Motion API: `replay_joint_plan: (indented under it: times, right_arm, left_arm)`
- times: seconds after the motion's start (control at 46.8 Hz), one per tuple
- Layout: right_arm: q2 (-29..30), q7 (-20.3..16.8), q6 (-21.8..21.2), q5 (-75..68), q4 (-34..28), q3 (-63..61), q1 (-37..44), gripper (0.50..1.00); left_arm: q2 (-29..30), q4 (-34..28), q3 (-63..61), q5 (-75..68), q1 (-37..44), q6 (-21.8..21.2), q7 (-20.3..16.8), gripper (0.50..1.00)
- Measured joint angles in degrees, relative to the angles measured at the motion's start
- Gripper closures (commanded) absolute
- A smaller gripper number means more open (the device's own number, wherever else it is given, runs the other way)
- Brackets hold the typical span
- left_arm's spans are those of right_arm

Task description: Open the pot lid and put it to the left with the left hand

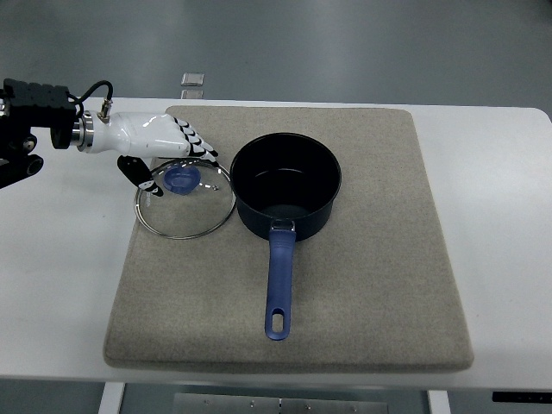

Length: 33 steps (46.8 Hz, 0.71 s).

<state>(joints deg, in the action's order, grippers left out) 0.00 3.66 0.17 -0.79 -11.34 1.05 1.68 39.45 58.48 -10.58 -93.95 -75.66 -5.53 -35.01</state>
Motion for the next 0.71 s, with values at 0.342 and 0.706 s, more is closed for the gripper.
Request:
replay_joint_plan:
  times: [0.342, 0.706]
  right_arm:
    - [0.00, 0.00, 0.00, 0.00, 0.00, 0.00, -0.03, 0.583]
    - [0.00, -0.01, 0.00, 0.00, 0.00, 0.00, -0.02, 0.583]
  left_arm:
    - [2.60, -2.62, 17.81, 2.74, -1.12, 0.05, 0.00, 0.542]
    - [-16.35, -27.99, 22.96, 47.23, 5.90, -0.53, 0.01, 0.568]
